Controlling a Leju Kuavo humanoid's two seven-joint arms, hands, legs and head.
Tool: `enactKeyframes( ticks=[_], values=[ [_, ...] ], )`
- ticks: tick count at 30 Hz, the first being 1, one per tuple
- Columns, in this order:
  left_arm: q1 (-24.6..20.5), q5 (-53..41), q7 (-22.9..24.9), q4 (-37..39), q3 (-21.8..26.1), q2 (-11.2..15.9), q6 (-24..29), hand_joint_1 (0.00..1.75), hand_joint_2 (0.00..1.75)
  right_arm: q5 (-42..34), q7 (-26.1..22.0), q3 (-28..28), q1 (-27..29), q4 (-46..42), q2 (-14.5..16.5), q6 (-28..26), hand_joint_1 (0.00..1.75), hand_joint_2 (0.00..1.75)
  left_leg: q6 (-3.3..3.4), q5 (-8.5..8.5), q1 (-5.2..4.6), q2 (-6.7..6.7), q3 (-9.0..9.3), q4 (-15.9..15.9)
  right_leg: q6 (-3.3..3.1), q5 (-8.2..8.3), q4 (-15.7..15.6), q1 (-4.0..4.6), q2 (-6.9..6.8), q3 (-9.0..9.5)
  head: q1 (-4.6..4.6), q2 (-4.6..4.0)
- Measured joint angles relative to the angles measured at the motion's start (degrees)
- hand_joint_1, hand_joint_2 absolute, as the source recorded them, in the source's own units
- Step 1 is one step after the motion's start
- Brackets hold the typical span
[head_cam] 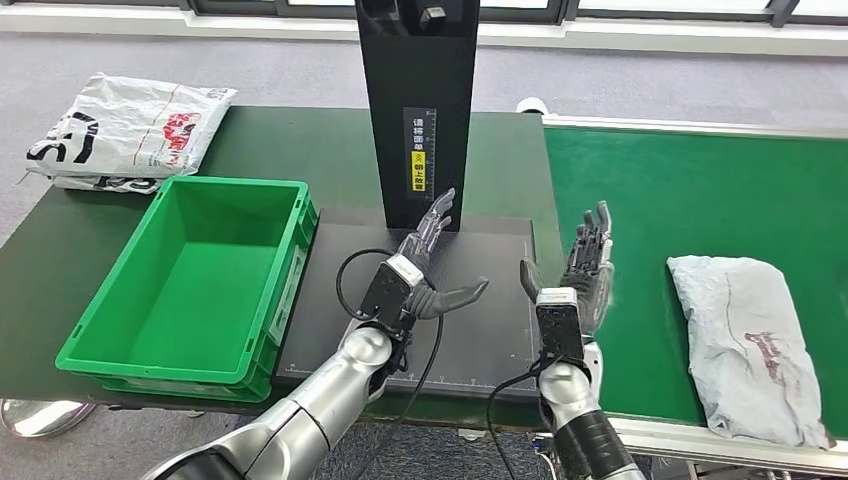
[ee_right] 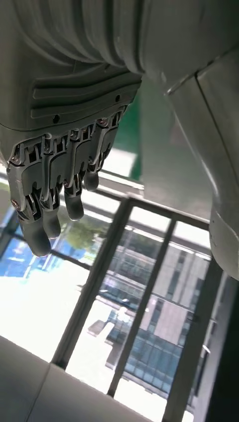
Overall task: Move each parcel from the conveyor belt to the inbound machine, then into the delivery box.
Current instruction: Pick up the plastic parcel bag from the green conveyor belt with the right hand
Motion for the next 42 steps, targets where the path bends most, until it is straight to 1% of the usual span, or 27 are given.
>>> enactKeyframes(
  ticks=[2,4,8,10,12,14,16,18,21,24,25,26,29,30,31,32,34,36,39,40,42],
  values=[
    [-0.1,-0.3,0.0,0.4,0.9,0.0,0.1,0.0,1.75,6.2,0.0,-4.1,0.2,0.1,0.0,0.0,0.0,1.75,0.0,0.0,-0.01,0.0,0.0,0.0,0.0,0.0,0.0,-0.01,0.0,0.0,0.0,0.0],
    [-0.3,-0.1,0.0,0.7,2.3,0.1,-0.4,0.0,1.75,13.5,0.0,-9.5,0.1,0.5,0.0,0.0,0.0,1.75,0.0,0.0,-0.01,0.0,0.0,0.0,0.01,0.01,0.0,-0.01,0.0,0.01,0.0,0.0],
    [-0.4,-0.7,0.0,1.3,4.8,0.5,-1.1,0.0,1.75,33.3,1.4,-23.6,-0.2,1.6,0.7,0.0,0.0,1.75,0.01,0.0,-0.01,-0.06,-0.01,0.0,0.01,0.01,0.0,-0.01,-0.1,0.04,0.0,0.0],
    [-0.3,-1.0,0.0,1.5,6.0,0.8,-0.9,0.0,1.75,41.4,2.2,-31.1,-0.3,1.7,1.4,0.0,0.0,1.75,0.01,0.0,-0.01,-0.07,-0.01,0.0,0.01,0.01,0.0,-0.01,-0.11,0.04,0.0,0.0],
    [-0.1,-1.2,0.0,1.6,7.2,1.0,-0.7,0.0,1.75,45.9,3.5,-37.2,-0.3,1.6,2.0,0.0,0.0,1.75,0.01,0.0,-0.01,-0.07,-0.01,0.0,0.01,0.01,0.0,-0.01,-0.1,0.04,0.0,0.0],
    [0.3,-1.6,0.0,1.7,8.3,1.3,-0.5,0.0,1.75,49.8,6.0,-42.0,-0.3,1.5,2.4,0.0,0.0,1.75,0.01,0.0,-0.01,-0.06,-0.01,0.0,0.01,0.01,0.0,-0.01,-0.09,0.03,0.0,0.0],
    [0.7,-1.8,0.0,1.7,9.1,1.6,-0.4,0.0,1.75,53.6,9.4,-45.6,-0.2,1.3,2.5,0.0,0.0,1.75,0.01,0.0,-0.01,-0.05,-0.01,0.0,0.01,0.0,0.0,-0.01,-0.08,0.02,0.0,0.0],
    [1.0,-1.9,0.0,1.7,9.8,1.8,-0.4,0.0,1.75,56.4,12.6,-47.9,0.0,0.9,2.5,0.0,0.0,1.75,0.01,0.0,-0.01,-0.04,-0.01,0.0,0.01,0.0,0.0,-0.01,-0.08,0.01,0.0,0.0],
    [1.1,-2.1,0.1,1.7,10.5,1.9,-0.7,0.0,1.75,59.6,17.0,-50.7,0.1,0.0,2.4,0.0,0.0,1.75,0.01,0.0,-0.01,-0.04,0.0,0.0,0.01,0.0,0.0,-0.01,-0.08,0.01,0.0,0.0],
    [1.1,-2.7,0.5,1.7,11.1,2.0,-1.2,0.0,1.75,64.0,26.3,-51.8,1.0,-0.4,1.6,0.0,0.0,1.75,0.01,0.0,-0.01,-0.05,-0.01,0.0,0.02,0.0,0.0,-0.01,-0.09,0.02,0.0,0.0],
    [1.1,-2.9,0.5,1.7,11.2,2.0,-1.3,0.0,1.75,65.0,28.7,-51.8,1.4,-0.4,1.3,0.0,0.0,1.75,0.01,0.0,-0.01,-0.05,-0.01,0.0,0.02,0.01,0.0,-0.02,-0.09,0.02,0.0,0.0],
    [1.1,-2.9,0.6,1.7,11.3,2.1,-1.4,0.0,1.75,65.4,30.1,-51.9,1.7,-0.4,1.0,0.0,0.0,1.75,0.01,0.0,-0.02,-0.03,-0.01,0.0,0.02,0.01,0.0,-0.02,-0.07,0.02,0.0,0.0],
    [1.1,-3.0,0.7,1.7,11.4,2.2,-1.6,0.0,1.75,65.9,31.3,-51.9,2.3,-0.4,0.3,0.0,0.0,1.75,0.01,-0.01,-0.02,0.03,0.02,0.0,0.02,0.01,0.0,-0.02,0.02,0.0,-0.01,0.0],
    [1.1,-3.0,0.7,1.7,11.4,2.2,-1.7,0.0,1.75,66.2,32.4,-51.9,2.5,-0.4,0.1,0.0,0.0,1.75,0.01,-0.01,-0.02,0.02,0.02,0.0,0.02,0.01,0.0,-0.02,0.02,0.0,-0.01,0.0],
    [1.1,-3.1,0.7,1.7,11.4,2.2,-1.9,0.0,1.75,66.6,34.4,-51.8,2.8,-0.2,-0.2,0.0,0.0,1.75,0.02,-0.01,-0.02,-0.02,0.02,0.0,0.02,0.01,0.0,-0.02,-0.03,0.01,-0.01,0.0],
    [1.1,-3.2,0.7,1.7,11.4,2.2,-2.2,0.0,1.75,67.2,37.6,-51.6,3.1,0.3,-0.7,0.0,0.0,1.75,0.02,-0.01,-0.01,-0.06,0.01,0.0,0.03,0.0,0.0,-0.01,-0.09,0.02,-0.01,0.0],
    [1.1,-3.6,0.9,1.7,11.4,2.2,-2.8,0.0,1.75,68.6,45.3,-50.8,3.7,2.7,-2.2,0.4,0.0,1.75,0.02,-0.01,-0.01,-0.13,-0.01,0.0,0.04,-0.02,0.0,-0.01,-0.2,0.06,0.0,0.0],
    [1.1,-4.0,1.1,1.7,11.4,2.2,-3.5,0.0,1.75,70.2,52.5,-49.6,4.3,6.4,-4.3,2.3,0.0,1.75,0.03,-0.01,-0.01,-0.14,-0.01,0.0,0.05,-0.03,0.0,-0.01,-0.22,0.07,0.0,0.0],
    [0.9,-4.2,1.3,1.8,11.4,2.2,-4.4,0.0,1.75,71.7,62.1,-46.8,5.1,12.0,-7.1,8.3,0.0,1.75,0.05,-0.04,-0.02,-0.12,-0.01,0.0,0.05,-0.02,0.0,-0.02,-0.21,0.06,0.0,0.0],
    [0.8,-4.3,1.3,1.9,11.4,2.2,-4.6,0.0,1.75,71.9,64.5,-45.6,5.2,13.9,-8.0,10.7,0.0,1.75,0.05,-0.04,-0.02,-0.12,-0.01,0.0,0.05,-0.02,0.0,-0.02,-0.21,0.06,0.0,0.0],
    [0.4,-4.6,1.4,2.2,11.4,2.2,-4.7,0.0,1.75,72.1,67.4,-43.1,5.2,17.3,-9.6,14.3,0.0,1.75,0.05,-0.04,-0.02,-0.1,0.02,0.0,0.05,-0.02,0.0,-0.01,-0.19,0.08,0.0,0.0]
  ],
)
